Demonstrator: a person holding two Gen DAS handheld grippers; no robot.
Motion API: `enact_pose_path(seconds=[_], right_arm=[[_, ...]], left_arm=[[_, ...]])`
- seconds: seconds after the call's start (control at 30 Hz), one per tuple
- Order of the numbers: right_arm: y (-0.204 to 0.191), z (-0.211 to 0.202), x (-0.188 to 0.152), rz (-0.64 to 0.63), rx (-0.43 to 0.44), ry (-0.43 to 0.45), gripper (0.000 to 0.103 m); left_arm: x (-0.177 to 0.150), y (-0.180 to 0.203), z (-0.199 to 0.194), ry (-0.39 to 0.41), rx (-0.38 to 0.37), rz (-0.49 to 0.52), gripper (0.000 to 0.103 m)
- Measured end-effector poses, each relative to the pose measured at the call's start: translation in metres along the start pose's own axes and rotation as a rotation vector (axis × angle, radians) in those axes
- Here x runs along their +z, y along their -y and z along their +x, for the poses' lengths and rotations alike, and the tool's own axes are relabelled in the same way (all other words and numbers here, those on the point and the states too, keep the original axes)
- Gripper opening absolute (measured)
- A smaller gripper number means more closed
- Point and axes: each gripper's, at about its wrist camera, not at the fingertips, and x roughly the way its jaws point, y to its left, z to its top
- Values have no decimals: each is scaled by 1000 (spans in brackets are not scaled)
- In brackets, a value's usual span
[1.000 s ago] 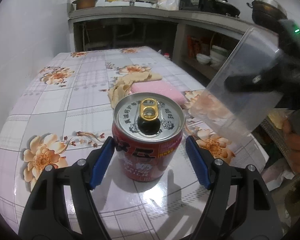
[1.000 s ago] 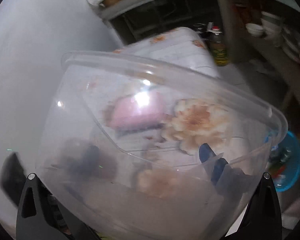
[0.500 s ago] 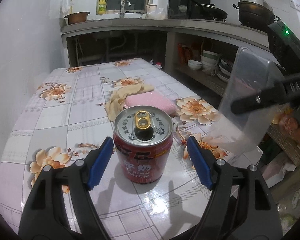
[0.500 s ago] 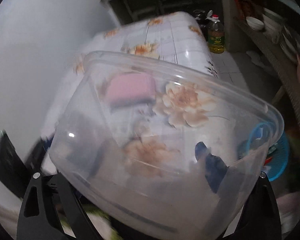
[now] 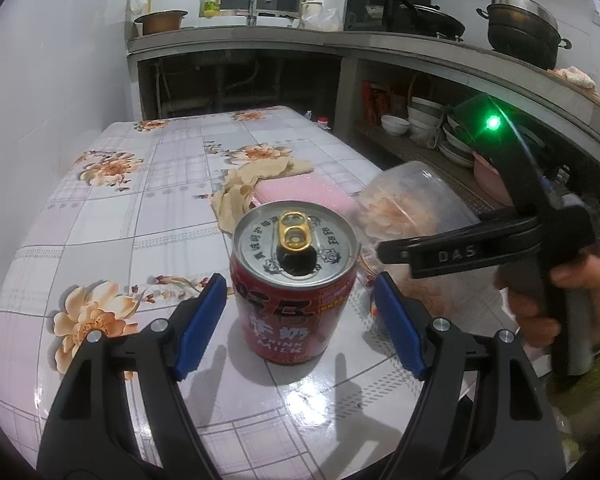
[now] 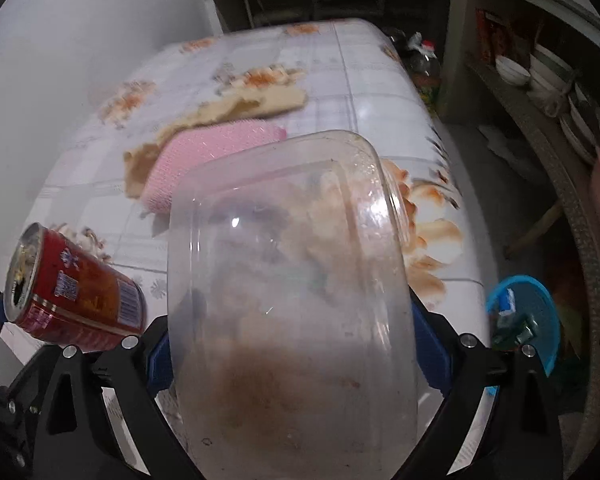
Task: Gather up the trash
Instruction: 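Grasp the red Drink Milk can with the left tool while the right tool holds the container, then lower the container onto the table and open the right tool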
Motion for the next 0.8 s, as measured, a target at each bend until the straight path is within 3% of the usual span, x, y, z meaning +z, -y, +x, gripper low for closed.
enact_pose_path(seconds=[0.13, 0.33, 0.57, 0.8], right_arm=[[-5, -11, -5, -57, 38, 114, 95], [-11, -9, -10, -118, 40, 108, 96], [-20, -12, -18, -229, -2, 118, 96], [-31, -21, -23, -300, -40, 167, 96]], left_arm=[[-2, 3, 2, 4, -5, 16, 73], [-1, 0, 3, -1, -11, 1, 73], [22, -15, -13, 65, 3, -35, 74], [55, 8, -14, 81, -61, 82, 80]])
